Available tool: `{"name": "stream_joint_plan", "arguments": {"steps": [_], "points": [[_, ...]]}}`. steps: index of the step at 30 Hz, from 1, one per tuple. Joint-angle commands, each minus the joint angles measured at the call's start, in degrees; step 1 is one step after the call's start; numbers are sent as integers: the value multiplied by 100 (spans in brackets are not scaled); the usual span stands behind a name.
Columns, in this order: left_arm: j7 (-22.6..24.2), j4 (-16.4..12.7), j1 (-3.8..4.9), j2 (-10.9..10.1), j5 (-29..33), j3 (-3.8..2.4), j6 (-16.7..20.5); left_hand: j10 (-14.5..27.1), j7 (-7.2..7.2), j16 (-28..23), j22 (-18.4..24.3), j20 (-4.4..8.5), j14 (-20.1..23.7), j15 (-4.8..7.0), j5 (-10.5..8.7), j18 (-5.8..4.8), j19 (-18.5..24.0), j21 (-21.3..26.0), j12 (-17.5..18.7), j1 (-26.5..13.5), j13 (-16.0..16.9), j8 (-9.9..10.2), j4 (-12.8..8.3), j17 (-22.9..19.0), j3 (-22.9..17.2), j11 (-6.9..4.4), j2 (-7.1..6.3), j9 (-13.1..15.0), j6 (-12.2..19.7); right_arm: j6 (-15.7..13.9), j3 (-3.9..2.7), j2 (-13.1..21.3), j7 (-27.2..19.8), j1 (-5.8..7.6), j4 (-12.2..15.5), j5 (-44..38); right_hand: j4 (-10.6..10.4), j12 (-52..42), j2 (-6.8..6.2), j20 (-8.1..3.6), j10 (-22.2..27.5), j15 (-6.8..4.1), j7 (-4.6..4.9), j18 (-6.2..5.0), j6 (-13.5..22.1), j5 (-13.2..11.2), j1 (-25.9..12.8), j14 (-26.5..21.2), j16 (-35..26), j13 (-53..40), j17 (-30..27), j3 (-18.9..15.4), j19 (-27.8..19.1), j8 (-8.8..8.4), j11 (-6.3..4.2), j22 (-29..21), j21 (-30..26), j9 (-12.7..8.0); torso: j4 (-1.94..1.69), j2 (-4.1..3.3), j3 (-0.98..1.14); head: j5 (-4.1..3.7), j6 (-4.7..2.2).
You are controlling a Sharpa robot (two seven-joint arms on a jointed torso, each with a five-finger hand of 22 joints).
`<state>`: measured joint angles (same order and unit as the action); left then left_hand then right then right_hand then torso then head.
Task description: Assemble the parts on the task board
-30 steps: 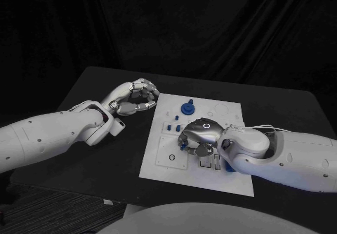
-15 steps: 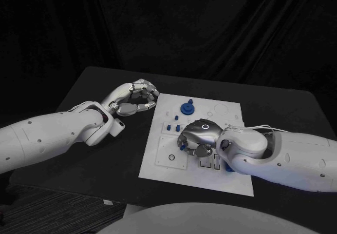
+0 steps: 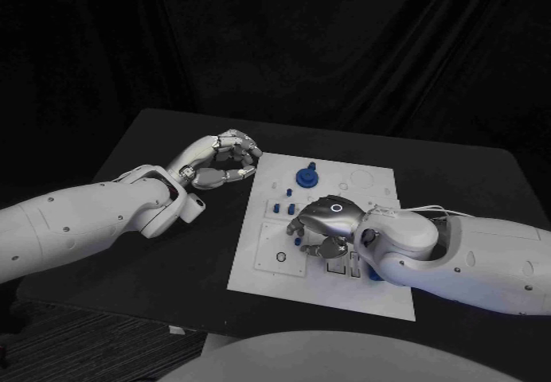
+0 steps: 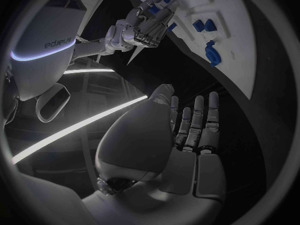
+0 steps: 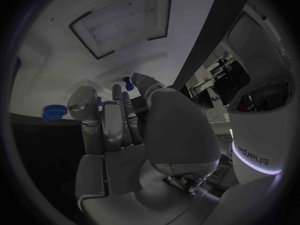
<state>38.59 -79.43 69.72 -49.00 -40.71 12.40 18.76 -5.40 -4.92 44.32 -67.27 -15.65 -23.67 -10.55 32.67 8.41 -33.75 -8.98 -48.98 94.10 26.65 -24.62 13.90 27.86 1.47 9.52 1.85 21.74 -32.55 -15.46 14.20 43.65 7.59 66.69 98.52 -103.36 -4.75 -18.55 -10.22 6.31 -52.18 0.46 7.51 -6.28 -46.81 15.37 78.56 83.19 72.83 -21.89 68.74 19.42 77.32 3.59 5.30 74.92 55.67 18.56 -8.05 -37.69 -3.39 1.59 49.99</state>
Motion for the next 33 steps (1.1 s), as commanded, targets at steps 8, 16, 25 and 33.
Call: {"name": "stream_joint_plan", "arguments": {"steps": [8, 16, 25, 33], "points": [[7, 8, -13, 6, 42, -5, -58, -10, -8, -35, -12, 1, -20, -26, 22, 74, -31, 22, -40, 51, -12, -27, -46, -10, -11, 53, 16, -13, 36, -491, -2, 146, -122, -15, 12, -46, -1225, 299, -336, 62, 1445, 53, -500, -101, 2567, -942, 575, -298, -179, 518, -342, -1528, -310, -122, 214, 517, -718, -1193, 0, -6, 6, 11, 1], [-24, -3, -15, -17, 42, -5, -73, -11, -16, -36, -21, 2, -25, -28, 25, 73, -38, 19, -40, 60, -16, -27, -59, -11, -18, 60, 19, -17, 40, -908, -4, 458, -132, 63, 123, 90, -1216, 216, -234, 66, 1460, 52, -460, -102, 2183, -915, 552, -305, -147, 562, -332, -1460, -312, -39, 208, 523, -732, -1131, -1, -9, 8, -17, 1], [-37, -35, -15, -58, 42, -5, -60, -12, -17, -36, -24, 2, -27, -28, 26, 72, -40, 18, -40, 63, -17, -28, -63, -12, -19, 62, 20, -18, 40, -459, -4, 1097, 328, 641, 416, 608, -1220, 221, -341, 80, 1690, 72, -456, -68, 385, -439, 495, -210, -6, 885, -263, -1525, -151, 339, 258, 580, -533, -853, 1, -9, 11, -80, 1], [-46, -32, -15, -50, 42, -5, -70, -13, -21, -35, -32, 2, -34, -30, 30, 71, -45, 14, -40, 68, -20, -31, -73, -12, -22, 66, 18, -21, 39, 387, -2, 1503, 891, 937, 444, 700, -1247, 372, -676, 98, 1793, 110, -789, -73, 135, -885, 71, -254, -95, 1197, -435, -1850, -148, 294, 321, 563, -606, -927, 0, -10, 4, -122, 1]]}}
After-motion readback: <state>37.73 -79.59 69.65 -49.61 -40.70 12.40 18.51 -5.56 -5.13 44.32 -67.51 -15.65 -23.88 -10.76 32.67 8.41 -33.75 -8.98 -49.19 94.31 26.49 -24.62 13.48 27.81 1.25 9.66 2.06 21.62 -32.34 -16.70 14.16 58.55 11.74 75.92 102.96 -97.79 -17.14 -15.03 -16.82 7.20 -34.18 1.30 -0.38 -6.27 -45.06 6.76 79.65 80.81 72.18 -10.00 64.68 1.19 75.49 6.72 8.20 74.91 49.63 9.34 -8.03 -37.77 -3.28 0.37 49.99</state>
